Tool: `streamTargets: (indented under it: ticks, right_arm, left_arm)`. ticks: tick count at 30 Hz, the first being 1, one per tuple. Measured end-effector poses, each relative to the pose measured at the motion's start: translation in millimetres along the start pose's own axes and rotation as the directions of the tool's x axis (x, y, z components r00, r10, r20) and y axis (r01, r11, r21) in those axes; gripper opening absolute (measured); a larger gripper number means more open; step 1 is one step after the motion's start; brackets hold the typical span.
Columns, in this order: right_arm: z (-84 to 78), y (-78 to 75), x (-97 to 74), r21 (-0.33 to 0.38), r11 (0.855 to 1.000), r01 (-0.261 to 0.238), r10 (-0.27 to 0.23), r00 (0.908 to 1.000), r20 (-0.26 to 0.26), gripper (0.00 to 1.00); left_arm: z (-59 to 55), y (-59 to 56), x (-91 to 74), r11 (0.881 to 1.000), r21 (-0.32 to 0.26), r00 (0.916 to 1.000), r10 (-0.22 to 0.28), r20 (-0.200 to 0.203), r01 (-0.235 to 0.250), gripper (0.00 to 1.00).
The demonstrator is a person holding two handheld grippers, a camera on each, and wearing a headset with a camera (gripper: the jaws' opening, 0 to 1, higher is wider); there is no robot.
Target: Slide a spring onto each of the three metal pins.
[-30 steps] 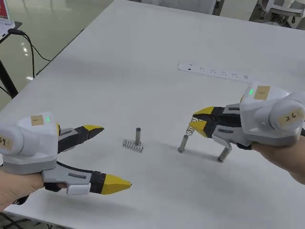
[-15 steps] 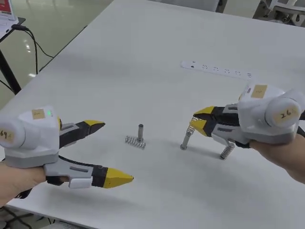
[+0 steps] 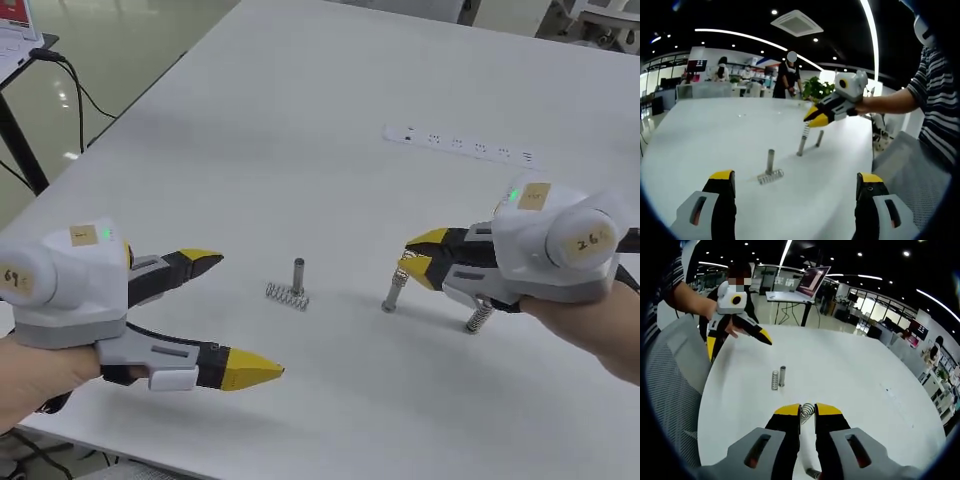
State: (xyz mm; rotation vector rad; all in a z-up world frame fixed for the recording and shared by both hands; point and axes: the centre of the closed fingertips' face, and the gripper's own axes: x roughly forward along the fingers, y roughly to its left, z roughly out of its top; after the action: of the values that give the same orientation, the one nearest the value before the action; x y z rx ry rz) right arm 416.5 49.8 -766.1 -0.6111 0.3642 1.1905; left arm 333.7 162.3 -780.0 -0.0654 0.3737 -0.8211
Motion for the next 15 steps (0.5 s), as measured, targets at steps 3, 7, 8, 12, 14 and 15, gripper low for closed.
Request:
streamTargets:
  ticks: [3,7,8,12,14,15]
  right_arm:
    - [-4.5,1.1,3.7,0.0,1.0,-0.004,0.004,0.9999,-0.013,0.07]
    - [-13.4,2.6,8.8,0.003,1.0,-0.01,0.01,0.9994,-0.033,0.07]
    - [-15.2,3.3,9.9,0.004,1.0,-0.011,0.011,0.9992,-0.038,0.07]
    - [-22.2,7.4,13.9,0.008,1.0,-0.022,0.022,0.9982,-0.056,0.08]
    - [-26.1,9.0,16.6,0.001,1.0,-0.029,0.029,0.9972,-0.068,0.08]
    - [-27.4,9.6,17.9,-0.002,1.0,-0.03,0.03,0.997,-0.071,0.08]
  left_arm:
    - [-0.3,-0.4,0.3,1.0,-0.001,1.0,-0.001,-0.001,0.001,0.98]
    - [-0.9,-1.1,0.4,1.0,-0.001,1.0,-0.002,-0.004,0.002,0.98]
    - [-1.2,-1.0,0.3,1.0,0.0,1.0,-0.001,-0.005,0.001,0.98]
    - [-2.4,-1.4,0.1,1.0,-0.001,1.0,0.0,-0.008,0.0,0.98]
    - [-2.5,-1.2,0.1,1.0,-0.003,1.0,0.001,-0.007,-0.001,0.98]
    - [-2.6,-1.1,0.1,1.0,-0.004,1.0,0.001,-0.006,-0.001,0.98]
